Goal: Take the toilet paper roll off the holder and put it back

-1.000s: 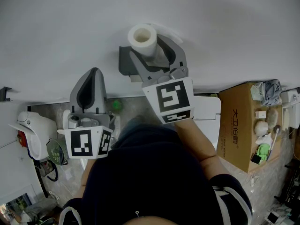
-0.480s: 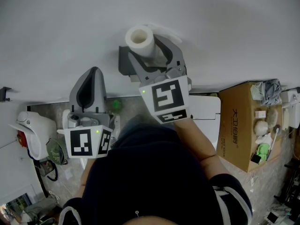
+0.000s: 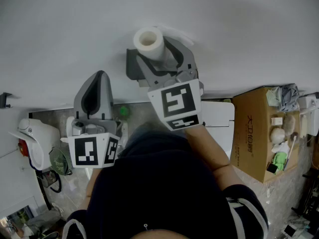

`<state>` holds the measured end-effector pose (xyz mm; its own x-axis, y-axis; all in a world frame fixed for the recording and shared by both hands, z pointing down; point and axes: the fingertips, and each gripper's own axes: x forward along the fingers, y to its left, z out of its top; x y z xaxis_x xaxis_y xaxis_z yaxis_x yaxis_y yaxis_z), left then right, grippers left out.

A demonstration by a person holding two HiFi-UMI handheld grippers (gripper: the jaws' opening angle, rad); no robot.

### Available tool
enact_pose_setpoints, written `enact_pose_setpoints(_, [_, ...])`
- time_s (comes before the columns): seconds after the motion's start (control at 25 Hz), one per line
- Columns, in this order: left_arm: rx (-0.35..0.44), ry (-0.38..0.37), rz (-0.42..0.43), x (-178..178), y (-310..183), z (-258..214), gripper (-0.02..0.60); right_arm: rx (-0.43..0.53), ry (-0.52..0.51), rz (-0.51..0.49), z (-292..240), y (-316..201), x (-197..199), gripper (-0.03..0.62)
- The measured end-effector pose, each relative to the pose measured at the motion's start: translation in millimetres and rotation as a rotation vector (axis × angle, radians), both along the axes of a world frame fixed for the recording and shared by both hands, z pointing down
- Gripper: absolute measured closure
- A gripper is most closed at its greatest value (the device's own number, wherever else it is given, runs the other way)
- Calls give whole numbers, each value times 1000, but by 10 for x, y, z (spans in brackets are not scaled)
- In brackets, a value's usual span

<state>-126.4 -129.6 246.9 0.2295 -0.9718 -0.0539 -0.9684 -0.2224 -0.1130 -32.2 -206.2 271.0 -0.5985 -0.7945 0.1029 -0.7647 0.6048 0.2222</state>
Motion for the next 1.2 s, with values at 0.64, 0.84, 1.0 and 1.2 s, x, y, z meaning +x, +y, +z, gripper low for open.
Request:
enact_pose_setpoints(0.64, [3, 1, 11, 11, -9, -15, 580, -4, -77, 1, -111, 35, 83, 312])
enact_pose_setpoints(0.84, [2, -2, 21, 75, -4, -21, 580, 5, -82, 0, -153, 72, 137, 312])
enact_pose_setpoints(1.0, [4, -3, 28, 103, 14, -31, 580, 12, -88, -1, -192, 122, 157, 312])
enact_pose_setpoints(1.2, [5, -4, 37, 151, 42, -28, 580, 32, -104, -1, -260, 204, 214, 312])
